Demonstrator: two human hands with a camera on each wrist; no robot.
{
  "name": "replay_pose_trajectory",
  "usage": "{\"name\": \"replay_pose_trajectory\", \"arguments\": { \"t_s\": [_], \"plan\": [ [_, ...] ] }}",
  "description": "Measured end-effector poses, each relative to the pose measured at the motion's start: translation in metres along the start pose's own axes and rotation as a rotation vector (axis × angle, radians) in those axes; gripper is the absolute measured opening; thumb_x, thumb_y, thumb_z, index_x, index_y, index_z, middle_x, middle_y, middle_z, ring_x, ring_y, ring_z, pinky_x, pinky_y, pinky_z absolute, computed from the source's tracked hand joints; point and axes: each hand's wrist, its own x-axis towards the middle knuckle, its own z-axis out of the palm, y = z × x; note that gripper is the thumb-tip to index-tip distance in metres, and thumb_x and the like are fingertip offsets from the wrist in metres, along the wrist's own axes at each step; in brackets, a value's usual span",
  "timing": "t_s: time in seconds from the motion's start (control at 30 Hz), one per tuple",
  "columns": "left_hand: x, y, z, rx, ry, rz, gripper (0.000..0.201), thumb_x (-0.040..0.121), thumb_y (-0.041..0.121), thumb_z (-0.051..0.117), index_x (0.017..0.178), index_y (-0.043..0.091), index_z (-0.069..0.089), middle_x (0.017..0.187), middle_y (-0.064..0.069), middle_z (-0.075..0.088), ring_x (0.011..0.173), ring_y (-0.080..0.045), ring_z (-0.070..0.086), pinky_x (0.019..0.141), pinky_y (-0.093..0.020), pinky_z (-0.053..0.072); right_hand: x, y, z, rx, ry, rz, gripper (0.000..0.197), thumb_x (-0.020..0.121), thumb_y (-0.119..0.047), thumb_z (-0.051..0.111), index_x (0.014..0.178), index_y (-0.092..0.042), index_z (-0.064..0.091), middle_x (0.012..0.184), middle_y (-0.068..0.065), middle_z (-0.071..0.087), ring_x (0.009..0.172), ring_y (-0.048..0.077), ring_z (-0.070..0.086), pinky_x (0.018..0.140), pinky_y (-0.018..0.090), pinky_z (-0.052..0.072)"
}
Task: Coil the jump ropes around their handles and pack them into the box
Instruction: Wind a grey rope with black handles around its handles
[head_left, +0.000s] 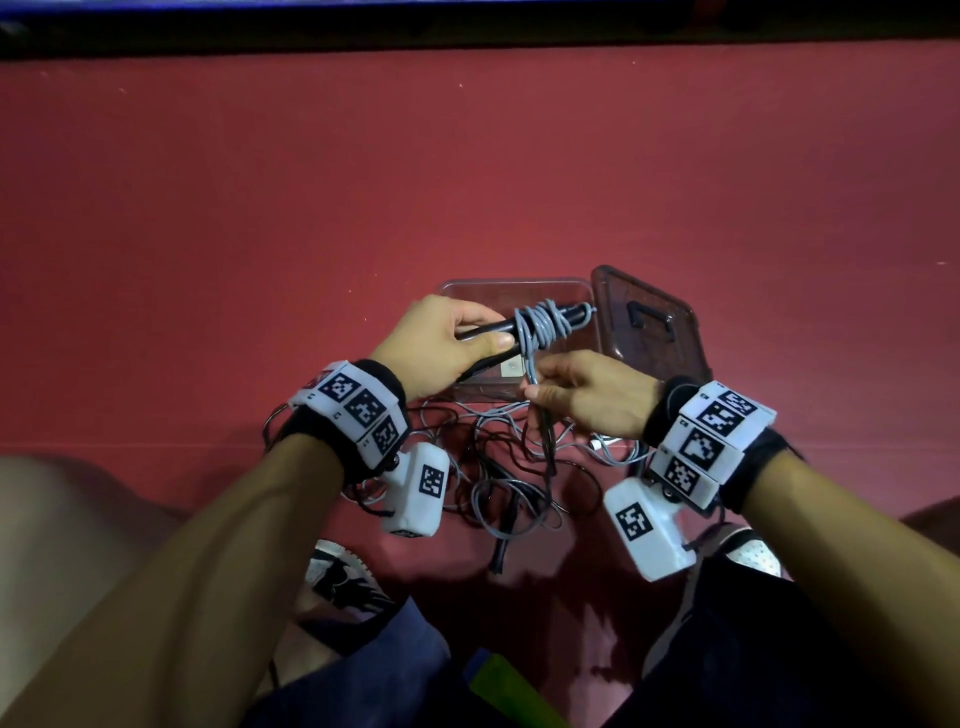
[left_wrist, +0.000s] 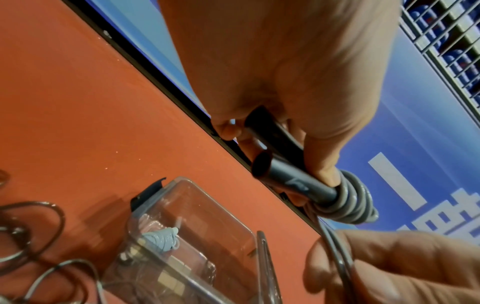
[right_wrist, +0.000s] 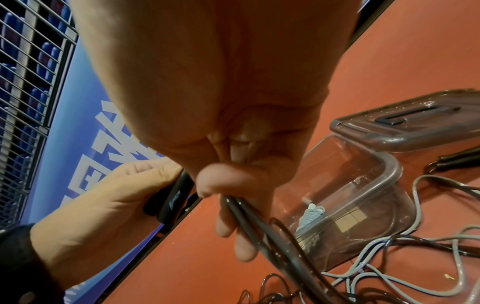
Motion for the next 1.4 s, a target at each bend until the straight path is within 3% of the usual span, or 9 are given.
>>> {"name": "replay_pose_trajectory", "arguments": {
  "t_s": [0.1, 0.23, 0.3, 0.37, 0.47, 0.6, 0.87, 1.17, 1.4],
  "plan": [
    [-0.002, -0.001, 0.002, 0.052, 0.025, -0.007, 0.021, 0.093, 0.034, 0.073, 0.110, 0.022, 0.078, 0.092, 0.008, 0.078, 0.088, -0.019, 0.074, 0.088, -0.047, 0.058, 0.000, 0.000, 0.000, -0.051, -0.018, -0.004, 0.024, 0.103, -0.013, 0.050, 0.113, 0.009, 0.052, 0.083, 0.012, 0.071, 0.045, 0.003, 0.052, 0.040, 0.017, 0.041],
    [-0.003, 0.003, 0.002, 0.053, 0.070, -0.023, 0.015, 0.094, 0.030, 0.072, 0.105, 0.024, 0.079, 0.087, 0.008, 0.078, 0.085, -0.018, 0.074, 0.084, -0.046, 0.059, 0.004, 0.003, 0.004, -0.038, -0.042, -0.009, 0.014, 0.102, -0.013, 0.052, 0.112, -0.003, 0.051, 0.104, 0.022, 0.072, 0.087, 0.045, 0.067, 0.041, 0.020, 0.042],
    [-0.004, 0.003, 0.004, 0.052, 0.084, -0.028, 0.014, 0.093, 0.030, 0.072, 0.103, 0.025, 0.079, 0.086, 0.008, 0.078, 0.084, -0.018, 0.074, 0.084, -0.046, 0.059, 0.003, 0.001, 0.006, -0.021, -0.071, -0.029, 0.005, 0.103, -0.010, 0.050, 0.098, -0.008, 0.050, 0.099, 0.020, 0.075, 0.087, 0.041, 0.068, 0.047, 0.024, 0.047],
    [-0.004, 0.003, 0.006, 0.037, 0.096, -0.044, 0.014, 0.094, 0.032, 0.071, 0.103, 0.025, 0.079, 0.085, 0.007, 0.078, 0.083, -0.022, 0.074, 0.082, -0.048, 0.059, 0.005, 0.005, 0.008, 0.002, -0.081, -0.051, 0.013, 0.102, -0.007, 0.051, 0.090, -0.010, 0.049, 0.092, 0.019, 0.075, 0.085, 0.033, 0.069, 0.072, 0.040, 0.055],
    [-0.005, 0.004, 0.008, -0.002, 0.111, -0.054, 0.014, 0.094, 0.034, 0.071, 0.103, 0.026, 0.079, 0.085, 0.007, 0.078, 0.083, -0.020, 0.074, 0.084, -0.047, 0.059, 0.009, 0.012, 0.008, -0.234, 0.013, -0.091, 0.025, 0.101, -0.021, 0.055, 0.077, -0.024, 0.047, 0.080, -0.004, 0.065, 0.083, 0.022, 0.062, 0.088, 0.044, 0.050],
    [-0.004, 0.006, 0.013, 0.036, 0.120, -0.048, 0.015, 0.093, 0.034, 0.071, 0.101, 0.024, 0.079, 0.084, 0.011, 0.077, 0.082, -0.010, 0.072, 0.085, -0.040, 0.058, 0.008, 0.008, 0.011, -0.443, 0.019, -0.103, 0.029, 0.102, -0.033, 0.050, 0.075, -0.024, 0.046, 0.086, 0.005, 0.069, 0.085, 0.026, 0.063, 0.081, 0.033, 0.048],
    [-0.002, 0.005, 0.011, 0.492, 0.058, -0.009, 0.020, 0.093, 0.042, 0.068, 0.108, 0.033, 0.076, 0.092, 0.004, 0.076, 0.096, -0.027, 0.066, 0.102, -0.044, 0.042, 0.007, 0.000, 0.000, -0.425, 0.136, -0.097, 0.018, 0.099, -0.029, 0.058, 0.081, -0.023, 0.059, 0.083, 0.001, 0.070, 0.063, 0.007, 0.055, 0.056, 0.015, 0.037],
    [-0.006, 0.006, 0.018, 0.782, -0.211, 0.114, 0.011, 0.095, 0.040, 0.065, 0.101, 0.038, 0.074, 0.068, 0.015, 0.053, 0.094, -0.016, 0.048, 0.096, -0.041, 0.028, 0.006, 0.001, -0.004, -0.430, 0.173, -0.110, 0.017, 0.093, -0.032, 0.068, 0.091, -0.017, 0.077, 0.082, 0.001, 0.074, 0.079, 0.015, 0.066, 0.072, 0.024, 0.048],
    [-0.005, 0.011, 0.016, 0.841, -0.325, 0.171, 0.022, 0.093, 0.039, 0.068, 0.115, 0.042, 0.072, 0.071, 0.015, 0.048, 0.099, -0.011, 0.040, 0.094, -0.038, 0.023, 0.011, 0.006, -0.001, -0.628, 0.122, -0.051, 0.039, 0.098, -0.051, 0.053, 0.085, -0.015, 0.062, 0.076, -0.001, 0.059, 0.078, 0.024, 0.057, 0.067, 0.030, 0.038]
  ]
}}
